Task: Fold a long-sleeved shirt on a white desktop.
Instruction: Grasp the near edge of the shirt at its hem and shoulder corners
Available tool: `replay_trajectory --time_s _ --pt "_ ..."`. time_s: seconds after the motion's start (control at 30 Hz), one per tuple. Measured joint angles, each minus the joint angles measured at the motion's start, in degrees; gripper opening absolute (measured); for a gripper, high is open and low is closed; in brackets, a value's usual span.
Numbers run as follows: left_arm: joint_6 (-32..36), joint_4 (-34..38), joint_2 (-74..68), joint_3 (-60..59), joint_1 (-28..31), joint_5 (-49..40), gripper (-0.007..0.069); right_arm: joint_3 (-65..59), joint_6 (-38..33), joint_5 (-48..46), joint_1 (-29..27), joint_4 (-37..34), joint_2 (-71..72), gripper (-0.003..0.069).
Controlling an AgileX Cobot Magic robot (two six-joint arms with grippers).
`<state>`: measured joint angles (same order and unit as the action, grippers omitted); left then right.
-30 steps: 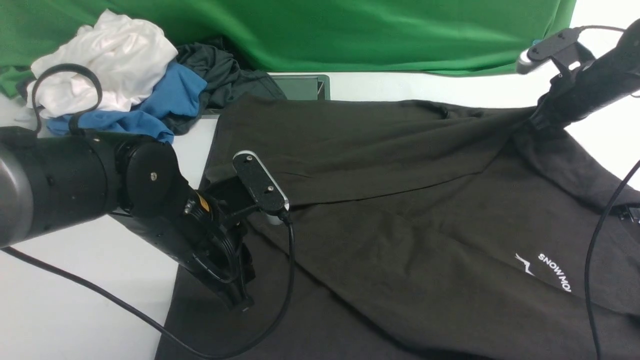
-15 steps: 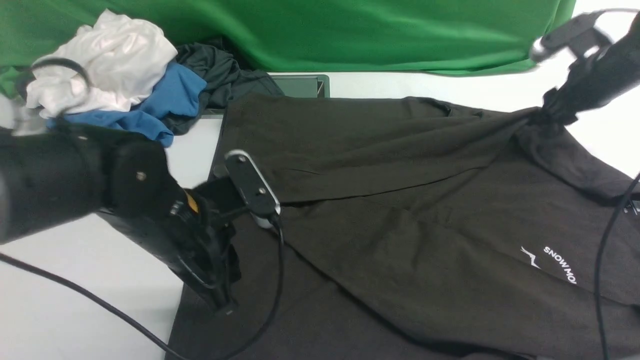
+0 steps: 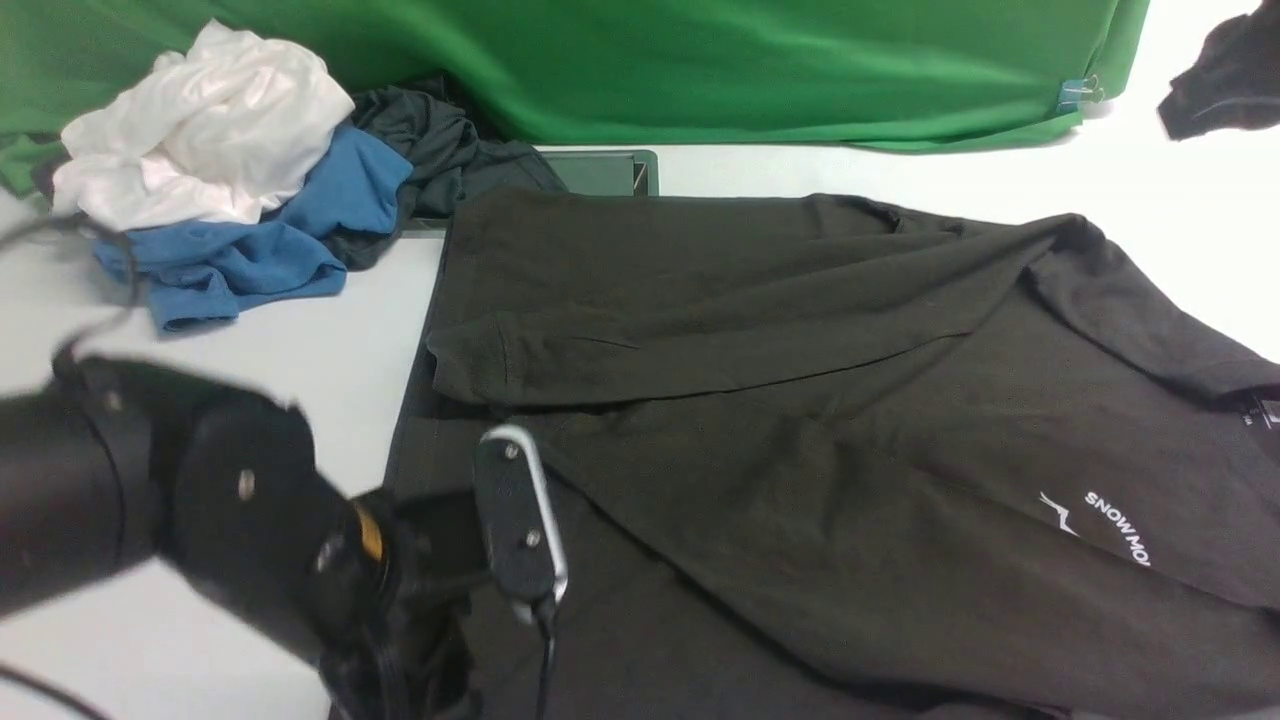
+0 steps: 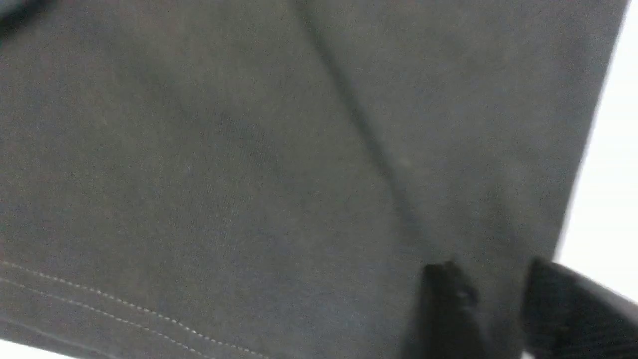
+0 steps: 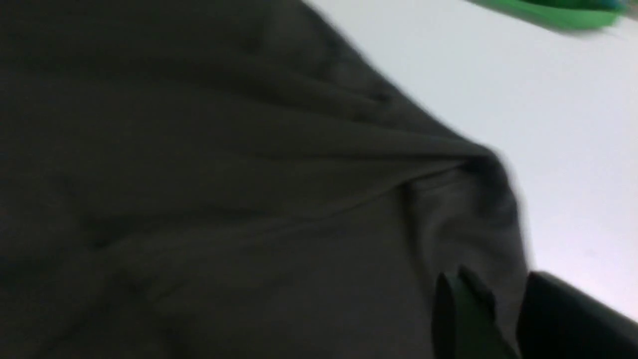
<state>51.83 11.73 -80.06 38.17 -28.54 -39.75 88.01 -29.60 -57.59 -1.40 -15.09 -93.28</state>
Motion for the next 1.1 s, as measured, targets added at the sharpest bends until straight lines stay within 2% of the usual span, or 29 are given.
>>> replay_trajectory --time_s 0.07,0.1,0.13,0.2,0.3,0.47,0.67,0.8,0.83,0.87,0.93,0.97,1.1 --pt "1.2 -0.3 0.0 -3.5 0.0 6.6 0.0405 -3.6 0.3 0.8 3.3 -0.4 3.6 0.0191" --pt "1.4 -0.3 0.0 -3.8 0.0 6.6 0.0414 -3.9 0.4 1.0 3.3 -0.4 3.7 0.0191" --pt "2.6 -0.2 0.0 -5.9 -0.1 9.8 0.0477 -6.0 1.2 1.4 5.4 -0.7 5.9 0.0191" --pt "6.0 0.5 0.0 -8.1 -0.8 11.9 0.0542 -9.0 2.3 1.5 8.8 -0.9 8.4 0.0194" --pt "10.0 2.0 0.0 -9.0 -2.9 11.7 0.0568 -12.0 2.9 1.5 12.3 -0.9 10.7 0.02" --pt "11.4 2.8 -0.1 -10.3 -3.9 14.6 0.0545 -15.1 3.0 1.6 16.0 -0.9 12.2 0.0202" --pt "10.5 4.1 -2.7 -9.9 -2.8 15.3 0.0452 -16.3 3.0 1.6 18.7 -0.9 12.5 0.021" --pt "6.0 4.2 -3.0 -8.9 -2.8 11.9 0.0271 -16.3 3.9 0.9 18.7 -0.8 13.2 0.0216" --pt "4.8 3.0 -2.7 -8.2 -2.8 10.4 0.0171 -16.3 4.9 -0.1 18.8 -0.4 13.6 0.0216" --pt "4.6 3.0 -2.6 -8.1 -2.8 10.2 0.0171 -16.3 4.9 -0.1 18.8 -0.4 13.6 0.0216" --pt "2.8 0.3 -1.8 -7.2 -2.7 6.1 0.0055 -16.4 6.9 -2.6 19.2 0.2 14.6 0.0216" --pt "1.8 -0.4 -0.7 -6.9 -2.7 3.3 0.0034 -17.0 8.2 -4.2 19.2 0.5 15.2 0.0216" --pt "0.3 -1.1 4.2 -4.8 -2.7 -2.8 0.0028 -22.3 10.2 -8.6 19.8 1.7 18.1 0.022"
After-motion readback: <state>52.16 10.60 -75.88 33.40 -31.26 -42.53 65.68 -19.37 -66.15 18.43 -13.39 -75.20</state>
